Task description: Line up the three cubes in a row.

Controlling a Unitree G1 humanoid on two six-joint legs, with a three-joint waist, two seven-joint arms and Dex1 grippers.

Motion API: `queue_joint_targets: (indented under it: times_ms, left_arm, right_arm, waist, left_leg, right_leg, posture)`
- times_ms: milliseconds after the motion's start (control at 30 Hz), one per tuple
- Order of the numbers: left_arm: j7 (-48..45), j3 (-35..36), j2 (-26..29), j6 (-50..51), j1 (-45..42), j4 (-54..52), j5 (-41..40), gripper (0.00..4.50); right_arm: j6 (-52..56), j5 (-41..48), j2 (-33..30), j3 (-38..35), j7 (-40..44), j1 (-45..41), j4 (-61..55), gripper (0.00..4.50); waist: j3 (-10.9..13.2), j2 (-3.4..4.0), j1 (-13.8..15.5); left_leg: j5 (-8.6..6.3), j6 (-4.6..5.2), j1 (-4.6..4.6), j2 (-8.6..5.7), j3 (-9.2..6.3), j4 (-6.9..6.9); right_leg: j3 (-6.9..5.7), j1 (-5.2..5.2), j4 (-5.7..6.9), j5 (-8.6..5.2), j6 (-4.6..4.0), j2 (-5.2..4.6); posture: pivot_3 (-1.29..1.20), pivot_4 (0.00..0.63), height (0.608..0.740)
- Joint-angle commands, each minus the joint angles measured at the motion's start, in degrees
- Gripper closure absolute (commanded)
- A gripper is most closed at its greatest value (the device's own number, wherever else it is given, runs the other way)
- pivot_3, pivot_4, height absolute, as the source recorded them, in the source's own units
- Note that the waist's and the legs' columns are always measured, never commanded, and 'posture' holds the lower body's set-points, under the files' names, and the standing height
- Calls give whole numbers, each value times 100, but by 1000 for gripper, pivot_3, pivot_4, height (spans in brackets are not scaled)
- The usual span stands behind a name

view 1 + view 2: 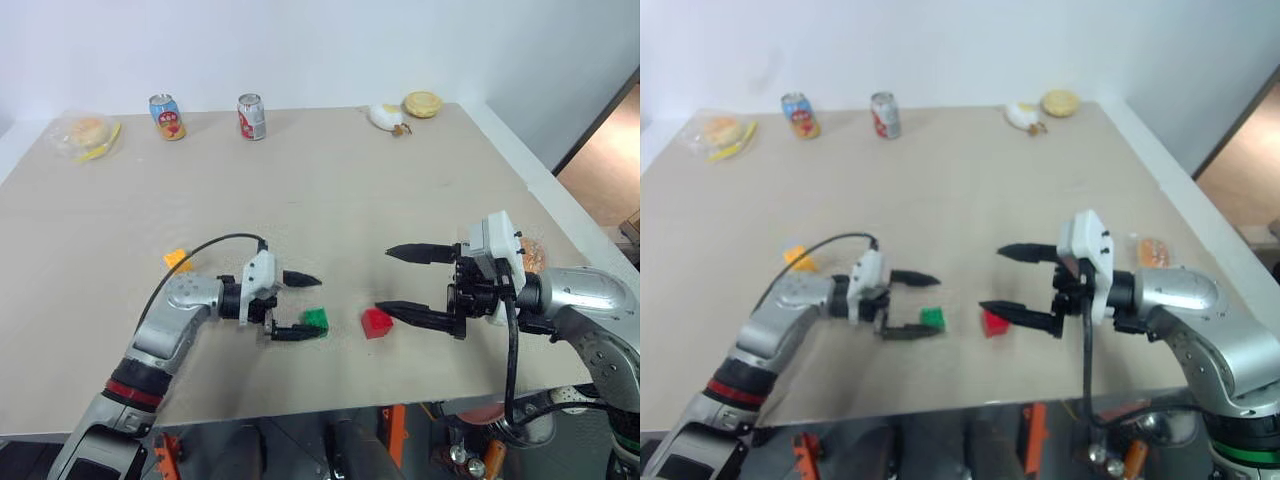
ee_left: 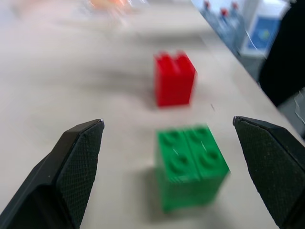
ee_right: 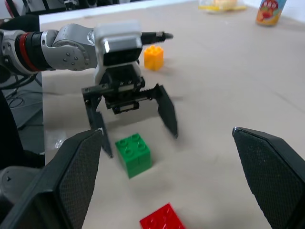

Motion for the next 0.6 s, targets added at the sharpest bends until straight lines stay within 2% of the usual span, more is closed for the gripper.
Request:
queue_joint_targets:
  times_ms: [33,467,600]
  left_arm:
    - [386,407,14,327,69,-469,-329,16]
    - [1032,659,28,577,285,-812,-449,16]
    - [1772,979,-152,651,243,-801,-437,16]
  right_arm:
    - [-57,157,43,-57,42,-137,0,0]
    - [-107,103,169,196,115,-463,257,0]
    - [-110,68,349,234,-74,-578,323,0]
  waist:
    - [0,0,1]
    - [0,0,1]
    - [0,0,2]
  left_leg:
    - [0,0,0,1,-1,0]
    - [0,0,2,0,0,1]
    - [0,0,3,4,0,1]
  right_leg:
    - [-1,1,0,0,0,0]
    - [7,3,0,0,0,4]
    - [7,3,1,1,0,7]
  posture:
    - [0,150,740]
    - [0,150,740]
    - [0,150,740]
